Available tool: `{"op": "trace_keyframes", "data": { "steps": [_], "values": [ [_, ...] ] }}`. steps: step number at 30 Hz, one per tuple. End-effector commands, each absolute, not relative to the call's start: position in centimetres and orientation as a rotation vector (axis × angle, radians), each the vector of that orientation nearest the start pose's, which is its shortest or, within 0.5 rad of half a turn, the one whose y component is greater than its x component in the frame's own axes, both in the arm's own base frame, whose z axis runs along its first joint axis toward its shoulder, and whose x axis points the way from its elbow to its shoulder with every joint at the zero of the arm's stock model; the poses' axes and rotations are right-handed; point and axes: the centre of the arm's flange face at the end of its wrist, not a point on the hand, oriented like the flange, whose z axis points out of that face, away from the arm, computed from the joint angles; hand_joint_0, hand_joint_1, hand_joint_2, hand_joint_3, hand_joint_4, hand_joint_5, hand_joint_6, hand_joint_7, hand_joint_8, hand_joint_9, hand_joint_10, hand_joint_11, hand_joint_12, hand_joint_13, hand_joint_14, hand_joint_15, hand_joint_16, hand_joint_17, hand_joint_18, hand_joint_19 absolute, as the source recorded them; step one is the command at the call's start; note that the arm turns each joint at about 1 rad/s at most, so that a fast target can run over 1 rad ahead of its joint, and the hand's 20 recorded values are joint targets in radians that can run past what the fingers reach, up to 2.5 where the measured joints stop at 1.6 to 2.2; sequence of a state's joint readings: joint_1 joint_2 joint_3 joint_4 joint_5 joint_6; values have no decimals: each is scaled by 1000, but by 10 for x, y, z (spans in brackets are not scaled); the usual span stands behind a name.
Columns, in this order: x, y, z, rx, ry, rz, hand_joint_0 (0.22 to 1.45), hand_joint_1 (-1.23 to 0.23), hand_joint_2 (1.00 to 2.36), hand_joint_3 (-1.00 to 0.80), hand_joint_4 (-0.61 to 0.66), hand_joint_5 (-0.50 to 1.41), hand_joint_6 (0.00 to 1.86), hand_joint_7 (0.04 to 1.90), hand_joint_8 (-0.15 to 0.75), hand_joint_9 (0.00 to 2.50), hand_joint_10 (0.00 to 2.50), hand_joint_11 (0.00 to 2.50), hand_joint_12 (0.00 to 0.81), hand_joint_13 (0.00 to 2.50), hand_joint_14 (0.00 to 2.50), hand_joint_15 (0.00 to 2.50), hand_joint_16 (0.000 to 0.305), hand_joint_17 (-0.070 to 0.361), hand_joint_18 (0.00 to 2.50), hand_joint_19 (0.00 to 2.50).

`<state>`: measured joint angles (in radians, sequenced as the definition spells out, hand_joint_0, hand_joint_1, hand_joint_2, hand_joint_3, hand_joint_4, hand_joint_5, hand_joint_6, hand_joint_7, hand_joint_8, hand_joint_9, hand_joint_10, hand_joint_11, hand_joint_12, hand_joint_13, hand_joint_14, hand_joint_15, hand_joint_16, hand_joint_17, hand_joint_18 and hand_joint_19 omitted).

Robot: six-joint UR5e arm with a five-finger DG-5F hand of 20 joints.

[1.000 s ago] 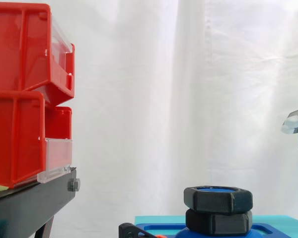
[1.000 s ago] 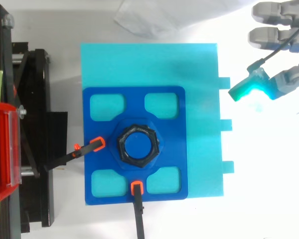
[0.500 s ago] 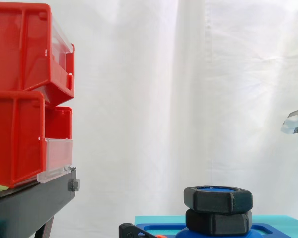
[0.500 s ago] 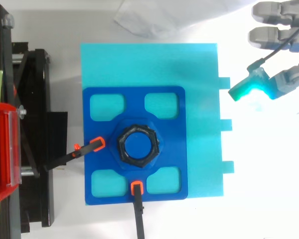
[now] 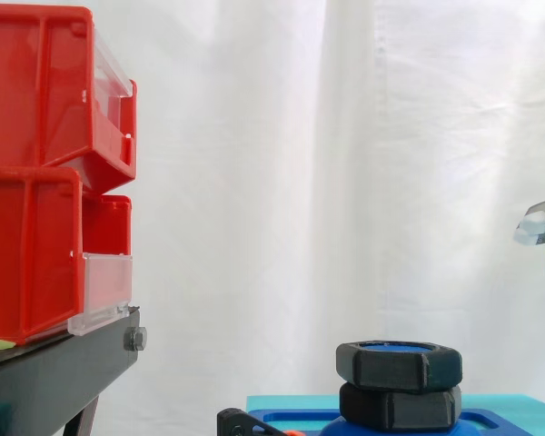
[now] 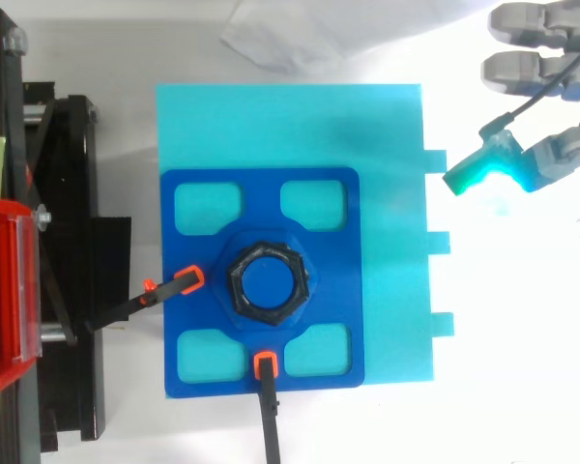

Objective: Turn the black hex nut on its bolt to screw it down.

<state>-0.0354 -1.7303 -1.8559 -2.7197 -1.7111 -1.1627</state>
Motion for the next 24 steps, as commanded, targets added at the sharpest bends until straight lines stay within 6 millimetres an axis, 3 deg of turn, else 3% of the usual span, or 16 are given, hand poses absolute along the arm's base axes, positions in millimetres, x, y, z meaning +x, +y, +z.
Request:
{"op": "trace_keyframes", "data": {
  "steps": [1, 24],
  "values": [
    [513, -138, 311, 246, 1589, 401, 440, -338, 1000, -500, 15, -300, 501, 621, 172, 1, 0, 0, 369, 0, 0, 0, 70, 156, 94, 284],
    [513, -138, 311, 246, 1589, 401, 436, -370, 1000, -500, 51, -300, 501, 624, 181, 60, 0, 0, 376, 0, 0, 0, 70, 158, 147, 265]
  ]
}}
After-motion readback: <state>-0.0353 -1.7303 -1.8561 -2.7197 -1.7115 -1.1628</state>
